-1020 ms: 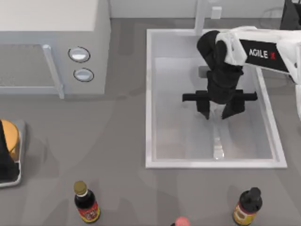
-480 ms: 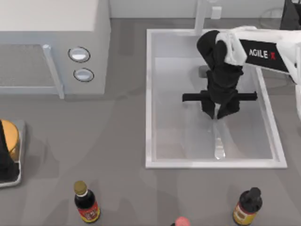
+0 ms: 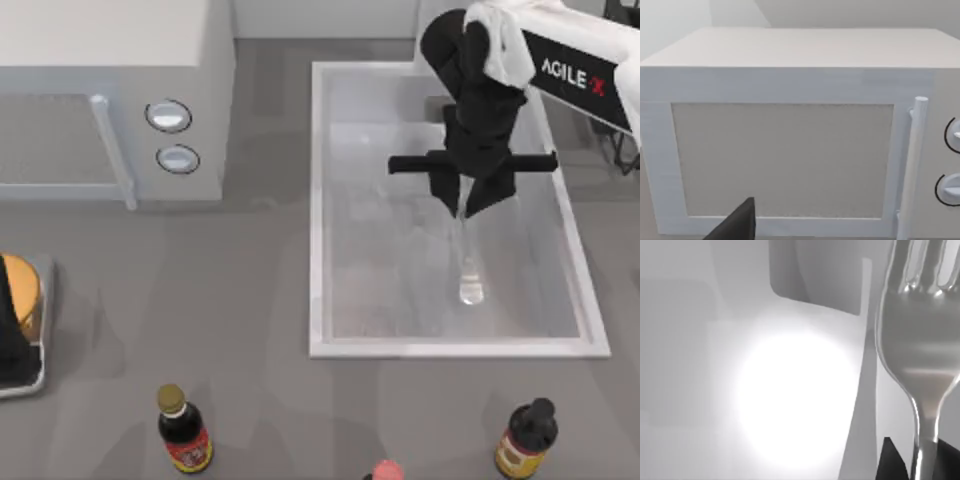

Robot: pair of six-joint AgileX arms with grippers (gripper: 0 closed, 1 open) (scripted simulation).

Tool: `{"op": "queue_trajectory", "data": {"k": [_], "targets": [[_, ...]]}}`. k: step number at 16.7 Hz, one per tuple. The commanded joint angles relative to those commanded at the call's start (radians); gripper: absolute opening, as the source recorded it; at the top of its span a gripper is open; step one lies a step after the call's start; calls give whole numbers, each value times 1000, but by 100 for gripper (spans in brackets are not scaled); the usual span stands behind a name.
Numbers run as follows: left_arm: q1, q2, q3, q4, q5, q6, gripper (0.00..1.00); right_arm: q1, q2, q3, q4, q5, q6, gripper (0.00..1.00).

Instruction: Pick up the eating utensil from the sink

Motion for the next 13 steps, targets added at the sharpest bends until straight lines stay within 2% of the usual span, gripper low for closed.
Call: {"op": "queue_trajectory", "data": {"k": [5,13], "targets": [[0,0,0,0,0,0,100,-2,-61,178,-241,-1,-2,0],[0,0,0,0,0,0,100,-18,-107,164,-260,-2,-19,0]]}}
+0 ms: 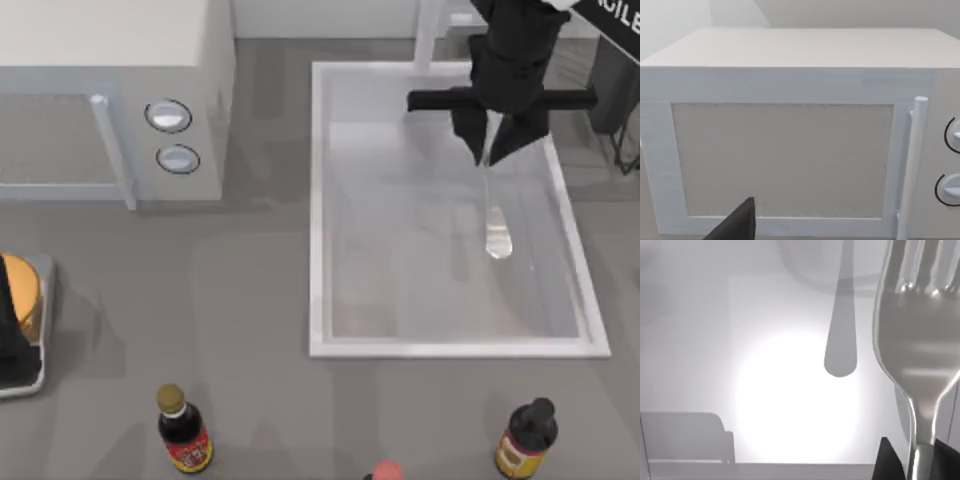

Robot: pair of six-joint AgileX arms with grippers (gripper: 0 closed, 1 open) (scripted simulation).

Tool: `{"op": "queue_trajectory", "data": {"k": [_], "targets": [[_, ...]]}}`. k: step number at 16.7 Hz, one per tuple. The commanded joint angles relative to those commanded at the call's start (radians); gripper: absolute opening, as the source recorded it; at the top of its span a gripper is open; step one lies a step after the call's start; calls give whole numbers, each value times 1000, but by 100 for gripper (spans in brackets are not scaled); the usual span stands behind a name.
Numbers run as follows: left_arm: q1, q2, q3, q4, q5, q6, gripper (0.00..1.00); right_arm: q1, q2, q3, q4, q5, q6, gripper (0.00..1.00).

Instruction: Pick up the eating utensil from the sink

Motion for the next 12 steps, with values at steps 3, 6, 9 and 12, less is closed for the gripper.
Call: {"op": "queue_trajectory", "data": {"k": [3,6,9,12], "targets": [[0,0,0,0,0,0,100,-53,-123,-128,10,-3,-54,0],[0,0,0,0,0,0,100,-130,-309,-343,22,-7,-132,0],[0,0,0,0,0,0,100,-216,-522,-598,35,-12,-220,0],[0,0,0,0,0,0,100,-296,-712,-807,46,-17,-301,0]]}}
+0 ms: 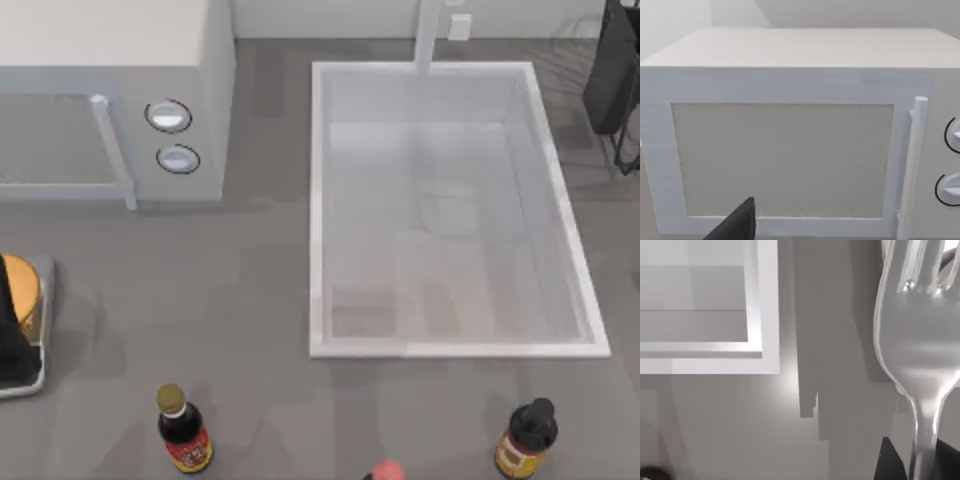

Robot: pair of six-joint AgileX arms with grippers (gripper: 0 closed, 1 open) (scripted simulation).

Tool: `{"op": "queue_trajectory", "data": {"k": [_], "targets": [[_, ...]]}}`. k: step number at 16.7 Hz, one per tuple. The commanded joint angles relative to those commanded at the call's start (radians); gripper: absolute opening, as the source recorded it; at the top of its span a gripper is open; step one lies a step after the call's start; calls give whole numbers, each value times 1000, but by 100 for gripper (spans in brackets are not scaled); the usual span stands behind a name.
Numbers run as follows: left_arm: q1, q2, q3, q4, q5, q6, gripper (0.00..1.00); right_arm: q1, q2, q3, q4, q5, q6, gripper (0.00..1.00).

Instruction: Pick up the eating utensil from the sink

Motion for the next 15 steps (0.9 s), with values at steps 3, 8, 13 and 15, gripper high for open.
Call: {"op": "queue_trajectory", "data": {"k": [3,8,13,15], "targets": [[0,0,0,0,0,0,100,-54,-113,-116,6,-3,-55,0],[0,0,0,0,0,0,100,-67,-137,-140,7,-4,-68,0],[0,0,0,0,0,0,100,-74,-123,-110,73,-41,-78,0],[0,0,0,0,0,0,100,-76,-114,-135,164,-72,-85,0]]}}
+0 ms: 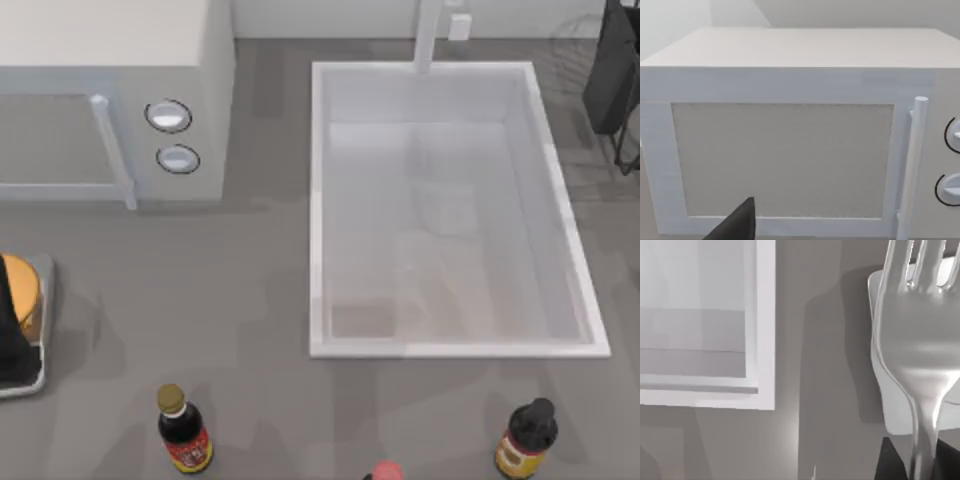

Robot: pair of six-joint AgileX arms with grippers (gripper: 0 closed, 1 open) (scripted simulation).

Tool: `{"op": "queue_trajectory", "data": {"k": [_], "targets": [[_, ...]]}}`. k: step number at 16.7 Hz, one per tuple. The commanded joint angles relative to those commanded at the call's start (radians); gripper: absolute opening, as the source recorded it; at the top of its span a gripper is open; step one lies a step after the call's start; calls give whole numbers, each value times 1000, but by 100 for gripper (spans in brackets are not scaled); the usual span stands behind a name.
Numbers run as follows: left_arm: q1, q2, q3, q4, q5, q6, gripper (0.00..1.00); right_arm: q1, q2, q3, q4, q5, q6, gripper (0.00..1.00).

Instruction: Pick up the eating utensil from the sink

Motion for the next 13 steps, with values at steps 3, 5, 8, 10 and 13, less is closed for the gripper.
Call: {"op": "queue_trajectory", "data": {"k": [3,5,8,10,13], "targets": [[0,0,0,0,0,0,100,9,17,-111,174,-19,0,0],[0,0,0,0,0,0,100,20,26,-211,250,-4,7,0],[0,0,0,0,0,0,100,24,43,-329,288,45,20,0],[0,0,0,0,0,0,100,15,58,-359,280,68,24,0],[0,0,0,0,0,0,100,15,59,-360,280,68,24,0]]}}
